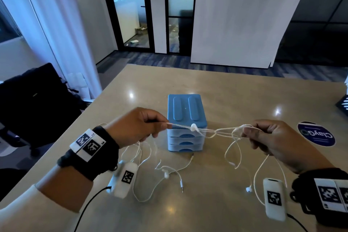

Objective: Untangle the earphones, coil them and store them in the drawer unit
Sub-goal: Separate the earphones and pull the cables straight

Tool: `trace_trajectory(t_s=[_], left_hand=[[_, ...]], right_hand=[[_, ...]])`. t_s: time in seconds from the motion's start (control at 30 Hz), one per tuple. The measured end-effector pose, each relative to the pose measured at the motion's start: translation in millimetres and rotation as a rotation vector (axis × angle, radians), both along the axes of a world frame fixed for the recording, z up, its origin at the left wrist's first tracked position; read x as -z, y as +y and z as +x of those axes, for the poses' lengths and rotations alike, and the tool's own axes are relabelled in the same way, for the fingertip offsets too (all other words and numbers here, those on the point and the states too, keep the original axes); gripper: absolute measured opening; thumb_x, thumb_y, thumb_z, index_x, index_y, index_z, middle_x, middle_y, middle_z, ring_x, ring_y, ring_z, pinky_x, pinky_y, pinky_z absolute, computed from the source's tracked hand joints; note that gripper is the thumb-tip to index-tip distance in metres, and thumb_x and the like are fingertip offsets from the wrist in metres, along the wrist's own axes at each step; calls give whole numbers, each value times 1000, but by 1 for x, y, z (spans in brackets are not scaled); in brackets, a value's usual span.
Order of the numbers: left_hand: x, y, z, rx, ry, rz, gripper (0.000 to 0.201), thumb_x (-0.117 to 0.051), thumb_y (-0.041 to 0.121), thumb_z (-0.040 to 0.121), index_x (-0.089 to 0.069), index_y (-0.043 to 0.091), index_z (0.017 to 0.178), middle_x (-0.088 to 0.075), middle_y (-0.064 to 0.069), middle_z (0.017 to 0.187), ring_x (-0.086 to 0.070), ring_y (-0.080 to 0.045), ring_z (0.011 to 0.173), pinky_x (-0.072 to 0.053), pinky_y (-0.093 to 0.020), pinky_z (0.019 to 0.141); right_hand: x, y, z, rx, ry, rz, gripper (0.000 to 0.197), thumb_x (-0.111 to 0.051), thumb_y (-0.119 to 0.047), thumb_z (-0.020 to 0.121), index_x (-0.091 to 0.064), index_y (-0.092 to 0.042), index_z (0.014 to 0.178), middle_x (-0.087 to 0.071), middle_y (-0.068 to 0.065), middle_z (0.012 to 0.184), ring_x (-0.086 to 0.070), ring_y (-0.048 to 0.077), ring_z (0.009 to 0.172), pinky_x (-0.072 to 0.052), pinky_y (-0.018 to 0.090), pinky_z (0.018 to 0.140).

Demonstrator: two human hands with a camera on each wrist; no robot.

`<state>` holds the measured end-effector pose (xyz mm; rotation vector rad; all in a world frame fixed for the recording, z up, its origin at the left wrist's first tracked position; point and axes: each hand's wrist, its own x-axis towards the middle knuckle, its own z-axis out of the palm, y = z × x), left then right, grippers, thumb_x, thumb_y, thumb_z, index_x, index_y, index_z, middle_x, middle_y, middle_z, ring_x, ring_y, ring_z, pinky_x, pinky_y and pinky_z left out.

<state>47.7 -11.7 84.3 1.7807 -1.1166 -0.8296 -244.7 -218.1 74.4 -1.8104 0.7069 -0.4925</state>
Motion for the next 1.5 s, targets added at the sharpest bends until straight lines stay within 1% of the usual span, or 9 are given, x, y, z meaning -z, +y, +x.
trace_trajectory(t_s=[0.1, 0.37, 0.6, 0.87, 1.03, 1.13, 1.27, 1.4, 1.5], left_hand=[[-3, 1, 5, -75, 139, -127, 13, -65, 15, 91, -78, 18, 88, -50, 2, 56, -37, -12, 50, -31, -20, 44], [-15, -1, 10, -212, 374, -370, 19, -63, 25, 81, -78, 19, 92, -49, -1, 56, -31, -9, 42, -22, -18, 42], [-23, 0, 18, -298, 562, -499, 14, -55, 24, 93, -70, 22, 92, -47, 1, 59, -28, -7, 41, -18, -20, 44], [-24, -5, 18, -313, 727, -626, 19, -47, 25, 100, -62, 25, 88, -55, 2, 75, -42, -9, 51, -34, -20, 45], [-17, -6, 10, -291, 795, -551, 17, -49, 23, 94, -61, 18, 84, -65, -1, 83, -51, -10, 57, -40, -20, 47], [-12, -13, -8, -213, 754, -460, 15, -54, 22, 86, -65, 13, 80, -68, -9, 86, -53, -15, 59, -39, -22, 47], [-13, -24, -27, -172, 664, -392, 13, -54, 16, 92, -63, 10, 87, -65, -12, 79, -53, -18, 56, -37, -27, 50], [-16, -25, -32, -137, 443, -331, 17, -50, 13, 100, -65, 9, 91, -65, -9, 77, -55, -18, 56, -36, -27, 50], [-13, -22, -31, -29, 179, -189, 15, -55, 13, 98, -69, 9, 93, -69, 1, 84, -59, -13, 61, -40, -24, 51]], right_hand=[[-1, 0, -2, 42, -39, 38, 67, -70, -81, 59, -78, -19, 84, -52, 9, 57, -37, 21, 50, -32, 25, 47], [7, -12, -6, 203, -195, 207, 46, -39, -33, 108, -73, -6, 94, -51, 12, 60, -31, 17, 43, -25, 29, 51], [10, -23, -12, 323, -295, 402, 48, -37, -39, 108, -66, -8, 85, -30, 0, 56, -24, 8, 36, -23, 20, 38], [10, -24, -6, 407, -275, 545, 60, -35, -57, 103, -65, -9, 82, -27, -4, 53, -24, 10, 37, -26, 32, 57], [6, -14, 4, 205, 29, 206, 49, -42, -37, 107, -75, -7, 87, -51, 7, 65, -43, 16, 53, -36, 36, 61], [7, -1, 21, 56, 194, 1, 33, -53, -23, 103, -77, -11, 83, -75, 11, 83, -63, 18, 73, -41, 34, 71], [12, 12, 43, -109, 278, -48, 22, -62, -19, 95, -73, -12, 78, -73, 8, 78, -60, 15, 73, -44, 30, 72], [13, 25, 55, -101, 5, 276, 14, -60, -11, 96, -66, -6, 84, -55, 9, 60, -52, 16, 51, -52, 29, 62], [0, 26, 56, 1, -193, 517, 15, -54, -13, 101, -64, -7, 92, -36, 0, 59, -29, 10, 42, -34, 23, 44]])
